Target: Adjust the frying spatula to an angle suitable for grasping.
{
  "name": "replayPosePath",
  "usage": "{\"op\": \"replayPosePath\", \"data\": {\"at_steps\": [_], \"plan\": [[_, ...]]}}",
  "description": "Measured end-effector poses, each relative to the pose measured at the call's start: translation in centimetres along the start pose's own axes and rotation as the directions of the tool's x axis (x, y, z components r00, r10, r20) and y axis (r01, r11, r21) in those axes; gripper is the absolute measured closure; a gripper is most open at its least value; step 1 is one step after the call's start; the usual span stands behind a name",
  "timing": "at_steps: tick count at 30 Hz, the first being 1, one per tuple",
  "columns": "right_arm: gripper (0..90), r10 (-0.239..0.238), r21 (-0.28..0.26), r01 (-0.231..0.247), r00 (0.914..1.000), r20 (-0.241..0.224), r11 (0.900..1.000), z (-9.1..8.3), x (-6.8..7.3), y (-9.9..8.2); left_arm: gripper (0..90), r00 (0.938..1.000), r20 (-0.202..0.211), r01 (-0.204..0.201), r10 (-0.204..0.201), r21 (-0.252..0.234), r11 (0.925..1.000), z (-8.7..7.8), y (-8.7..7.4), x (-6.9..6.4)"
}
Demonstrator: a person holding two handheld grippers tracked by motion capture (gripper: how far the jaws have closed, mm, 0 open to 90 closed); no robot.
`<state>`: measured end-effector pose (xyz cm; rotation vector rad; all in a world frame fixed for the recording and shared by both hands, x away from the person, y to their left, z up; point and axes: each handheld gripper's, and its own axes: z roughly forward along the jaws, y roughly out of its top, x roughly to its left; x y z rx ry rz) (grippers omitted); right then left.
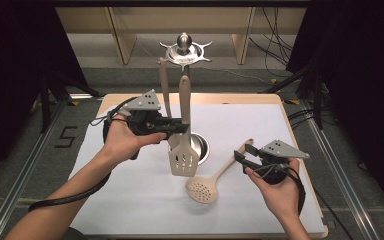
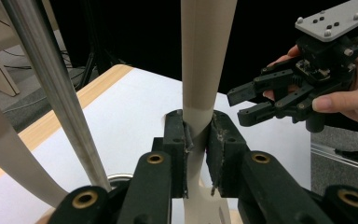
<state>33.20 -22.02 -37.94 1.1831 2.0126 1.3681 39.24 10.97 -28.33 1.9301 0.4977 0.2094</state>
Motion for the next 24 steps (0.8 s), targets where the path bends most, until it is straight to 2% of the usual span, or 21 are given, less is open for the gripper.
{"op": "replayPosePath", "data": {"at_steps": [5,9,11,12,13,16,17,19,24], "plan": [[53.6,-0.014,-0.003,0.014,0.9999,0.000,0.9999,0.1,-0.1,0.0,77.9,0.9998,-0.012,-0.013,0.013,0.007,0.9999,-0.1,0.3,0.2],[53.4,-0.014,0.003,0.014,0.9999,0.004,0.9999,0.0,-0.1,0.0,77.9,0.9997,-0.015,0.018,-0.018,0.010,0.9998,-0.1,0.3,0.4],[53.3,-0.014,0.001,0.014,0.9999,0.004,0.9999,0.0,-0.1,0.0,77.9,0.9979,-0.020,0.063,-0.062,0.018,0.9979,-0.1,0.2,0.3],[53.3,-0.011,-0.001,0.011,0.9999,0.003,0.9999,0.0,-0.1,0.0,77.9,0.9993,-0.020,0.031,-0.031,0.014,0.9994,0.0,0.3,0.6],[53.3,0.000,0.007,0.000,1.0000,0.003,1.0000,-0.1,0.0,0.0,77.9,0.9996,-0.019,0.021,-0.021,0.012,0.9997,0.0,0.4,0.7],[53.3,-0.001,0.000,0.001,1.0000,0.002,1.0000,0.0,0.0,0.0,77.9,0.9996,-0.018,0.024,-0.024,0.014,0.9996,0.1,0.4,0.9],[53.3,-0.024,-0.008,0.024,0.9997,0.005,0.9997,0.0,-0.1,0.1,77.9,0.9995,-0.021,0.026,-0.026,0.017,0.9995,0.1,0.5,1.0],[53.3,-0.029,-0.010,0.030,0.9996,0.005,0.9995,0.1,-0.2,0.1,77.9,0.9997,-0.018,0.015,-0.015,0.015,0.9998,0.2,0.5,1.2],[53.3,0.003,0.001,-0.003,1.0000,0.001,1.0000,0.0,0.0,0.1,77.8,0.9995,-0.025,0.019,-0.018,0.017,0.9997,0.3,0.6,1.3]]}}
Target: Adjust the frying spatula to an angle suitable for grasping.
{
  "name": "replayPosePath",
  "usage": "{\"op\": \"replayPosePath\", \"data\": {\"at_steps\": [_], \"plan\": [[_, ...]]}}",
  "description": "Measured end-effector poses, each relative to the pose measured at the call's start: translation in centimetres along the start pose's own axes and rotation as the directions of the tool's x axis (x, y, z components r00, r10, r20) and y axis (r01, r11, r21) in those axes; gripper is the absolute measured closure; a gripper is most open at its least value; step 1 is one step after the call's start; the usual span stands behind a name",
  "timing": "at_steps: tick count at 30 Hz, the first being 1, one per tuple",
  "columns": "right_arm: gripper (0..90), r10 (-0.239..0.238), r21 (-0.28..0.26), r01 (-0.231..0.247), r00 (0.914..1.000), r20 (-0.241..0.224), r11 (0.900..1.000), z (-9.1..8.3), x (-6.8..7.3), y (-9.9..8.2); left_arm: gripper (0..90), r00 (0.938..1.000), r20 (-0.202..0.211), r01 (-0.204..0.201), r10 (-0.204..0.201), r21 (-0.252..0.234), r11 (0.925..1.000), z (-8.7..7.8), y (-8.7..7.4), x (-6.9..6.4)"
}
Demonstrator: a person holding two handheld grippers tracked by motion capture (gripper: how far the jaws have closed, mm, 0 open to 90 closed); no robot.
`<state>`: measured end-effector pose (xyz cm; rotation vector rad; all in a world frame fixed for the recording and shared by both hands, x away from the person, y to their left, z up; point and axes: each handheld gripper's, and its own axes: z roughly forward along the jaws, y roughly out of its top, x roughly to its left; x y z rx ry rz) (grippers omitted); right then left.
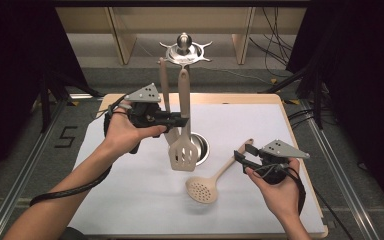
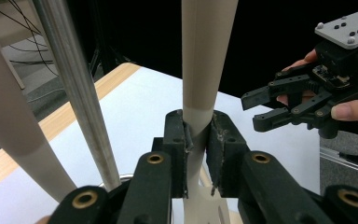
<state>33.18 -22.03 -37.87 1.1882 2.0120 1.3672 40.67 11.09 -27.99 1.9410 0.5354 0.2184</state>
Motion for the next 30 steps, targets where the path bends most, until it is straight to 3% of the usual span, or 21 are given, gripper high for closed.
{"op": "replayPosePath", "data": {"at_steps": [4,16,18,22,26,28,30], "plan": [[53.3,-0.004,0.002,0.004,1.0000,0.004,1.0000,0.0,0.0,0.0,77.9,0.9999,0.011,0.000,0.000,-0.009,1.0000,0.0,0.0,0.1],[53.4,-0.028,-0.014,0.028,0.9996,-0.006,0.9995,0.1,-0.2,0.0,77.9,1.0000,-0.007,0.002,-0.002,-0.001,1.0000,0.3,0.1,1.1],[53.4,-0.036,-0.023,0.036,0.9993,0.010,0.9991,0.1,-0.2,0.0,77.8,0.9999,-0.010,0.011,-0.011,-0.002,0.9999,0.4,0.1,1.2],[53.4,0.006,0.000,-0.006,1.0000,0.000,1.0000,-0.1,0.0,-0.1,77.8,0.9997,-0.010,0.023,-0.023,0.000,0.9997,0.7,0.1,1.5],[53.4,0.004,-0.006,-0.004,1.0000,-0.005,1.0000,0.0,-0.1,-0.1,77.8,0.9996,-0.007,0.026,-0.026,-0.002,0.9997,0.9,0.2,1.7],[53.4,0.001,-0.008,-0.002,1.0000,-0.004,1.0000,0.0,-0.1,-0.1,77.7,0.9998,-0.008,-0.019,0.019,0.000,0.9998,1.0,0.4,2.0],[53.4,0.003,-0.005,-0.003,1.0000,-0.002,1.0000,0.0,0.0,-0.1,77.7,0.9994,-0.005,0.034,-0.034,-0.002,0.9994,1.1,0.3,1.7]]}}
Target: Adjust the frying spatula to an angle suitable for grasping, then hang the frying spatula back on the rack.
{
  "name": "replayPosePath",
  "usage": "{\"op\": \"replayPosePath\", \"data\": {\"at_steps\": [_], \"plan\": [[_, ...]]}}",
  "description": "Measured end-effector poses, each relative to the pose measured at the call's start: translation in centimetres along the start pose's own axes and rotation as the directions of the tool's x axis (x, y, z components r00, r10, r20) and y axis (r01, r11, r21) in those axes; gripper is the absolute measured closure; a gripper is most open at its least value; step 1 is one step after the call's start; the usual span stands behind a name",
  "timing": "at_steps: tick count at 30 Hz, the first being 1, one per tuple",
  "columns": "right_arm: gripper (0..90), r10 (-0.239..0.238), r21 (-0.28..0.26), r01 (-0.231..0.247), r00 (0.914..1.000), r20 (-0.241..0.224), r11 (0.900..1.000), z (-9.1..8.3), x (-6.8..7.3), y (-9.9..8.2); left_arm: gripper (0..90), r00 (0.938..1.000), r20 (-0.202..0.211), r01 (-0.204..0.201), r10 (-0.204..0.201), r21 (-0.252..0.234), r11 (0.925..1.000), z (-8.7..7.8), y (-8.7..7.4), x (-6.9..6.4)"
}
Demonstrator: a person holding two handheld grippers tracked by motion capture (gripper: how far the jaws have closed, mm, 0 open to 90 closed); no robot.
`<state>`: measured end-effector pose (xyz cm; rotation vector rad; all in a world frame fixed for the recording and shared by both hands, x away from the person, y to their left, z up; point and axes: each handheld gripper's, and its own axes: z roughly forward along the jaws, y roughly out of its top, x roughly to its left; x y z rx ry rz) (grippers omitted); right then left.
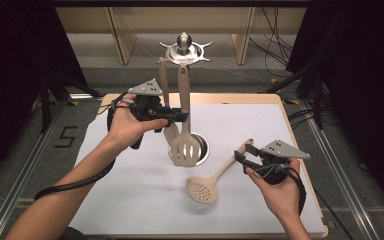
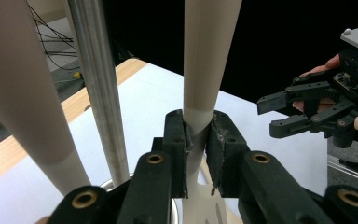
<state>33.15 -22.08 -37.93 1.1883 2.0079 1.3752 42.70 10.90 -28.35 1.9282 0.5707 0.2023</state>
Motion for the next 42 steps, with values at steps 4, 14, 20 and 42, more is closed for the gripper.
{"op": "replayPosePath", "data": {"at_steps": [4,14,20,42], "plan": [[53.4,0.001,0.004,-0.001,1.0000,0.004,1.0000,0.0,0.0,0.0,77.5,0.9996,-0.009,-0.028,0.028,-0.003,0.9996,0.2,0.1,0.3],[52.4,-0.002,-0.012,0.002,1.0000,0.002,0.9999,0.0,-0.3,0.0,69.7,0.9998,-0.009,0.019,-0.020,-0.049,0.9986,0.2,-0.6,0.5],[52.0,-0.005,-0.009,0.005,0.9999,0.011,0.9999,-0.3,-0.6,0.1,57.9,0.9982,-0.059,-0.011,0.005,-0.098,0.9952,-1.6,-2.3,-0.5],[52.5,0.007,-0.012,-0.007,0.9997,0.023,0.9999,-0.5,-1.2,-0.3,89.5,0.9855,-0.167,-0.015,-0.031,-0.268,0.9632,-5.2,0.1,-0.3]]}}
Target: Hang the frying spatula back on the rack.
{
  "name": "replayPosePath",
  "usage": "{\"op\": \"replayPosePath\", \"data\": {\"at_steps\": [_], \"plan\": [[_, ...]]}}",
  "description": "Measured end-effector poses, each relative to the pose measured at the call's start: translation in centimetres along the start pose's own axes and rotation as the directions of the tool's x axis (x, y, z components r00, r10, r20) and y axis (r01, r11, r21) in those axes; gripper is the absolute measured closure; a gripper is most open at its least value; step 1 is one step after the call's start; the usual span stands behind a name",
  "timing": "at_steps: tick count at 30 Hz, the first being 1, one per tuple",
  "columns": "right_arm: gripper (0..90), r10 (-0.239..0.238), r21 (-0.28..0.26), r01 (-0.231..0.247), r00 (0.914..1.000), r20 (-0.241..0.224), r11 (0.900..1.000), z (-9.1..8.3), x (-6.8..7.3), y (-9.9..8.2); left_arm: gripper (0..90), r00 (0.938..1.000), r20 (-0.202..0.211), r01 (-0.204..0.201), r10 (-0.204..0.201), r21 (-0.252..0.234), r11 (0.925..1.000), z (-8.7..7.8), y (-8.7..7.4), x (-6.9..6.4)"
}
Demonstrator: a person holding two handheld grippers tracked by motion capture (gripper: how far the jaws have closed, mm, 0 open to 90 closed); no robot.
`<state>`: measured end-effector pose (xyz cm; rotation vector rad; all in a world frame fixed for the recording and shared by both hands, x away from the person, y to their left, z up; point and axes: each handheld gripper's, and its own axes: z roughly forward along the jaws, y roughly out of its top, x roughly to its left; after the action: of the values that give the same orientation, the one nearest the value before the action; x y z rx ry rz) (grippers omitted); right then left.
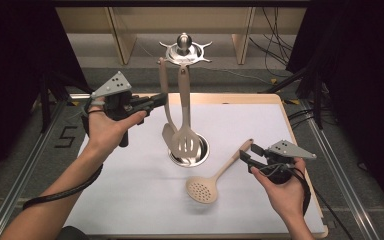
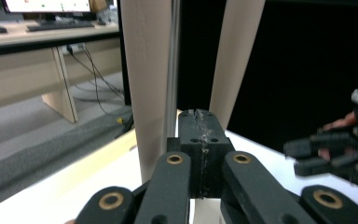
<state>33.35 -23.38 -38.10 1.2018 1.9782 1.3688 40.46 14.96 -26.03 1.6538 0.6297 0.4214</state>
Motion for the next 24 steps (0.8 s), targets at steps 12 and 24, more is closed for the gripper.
{"op": "replayPosePath", "data": {"at_steps": [12,24], "plan": [[52.6,-0.009,-0.011,0.009,0.9999,0.006,0.9999,-0.2,0.0,-0.1,89.5,1.0000,-0.008,-0.005,0.004,-0.117,0.9931,-0.5,4.5,-0.3],[52.5,0.000,-0.001,0.000,1.0000,0.003,1.0000,-0.3,0.0,-0.1,89.5,0.9996,-0.022,0.016,-0.019,-0.141,0.9900,0.2,5.4,0.2]]}}
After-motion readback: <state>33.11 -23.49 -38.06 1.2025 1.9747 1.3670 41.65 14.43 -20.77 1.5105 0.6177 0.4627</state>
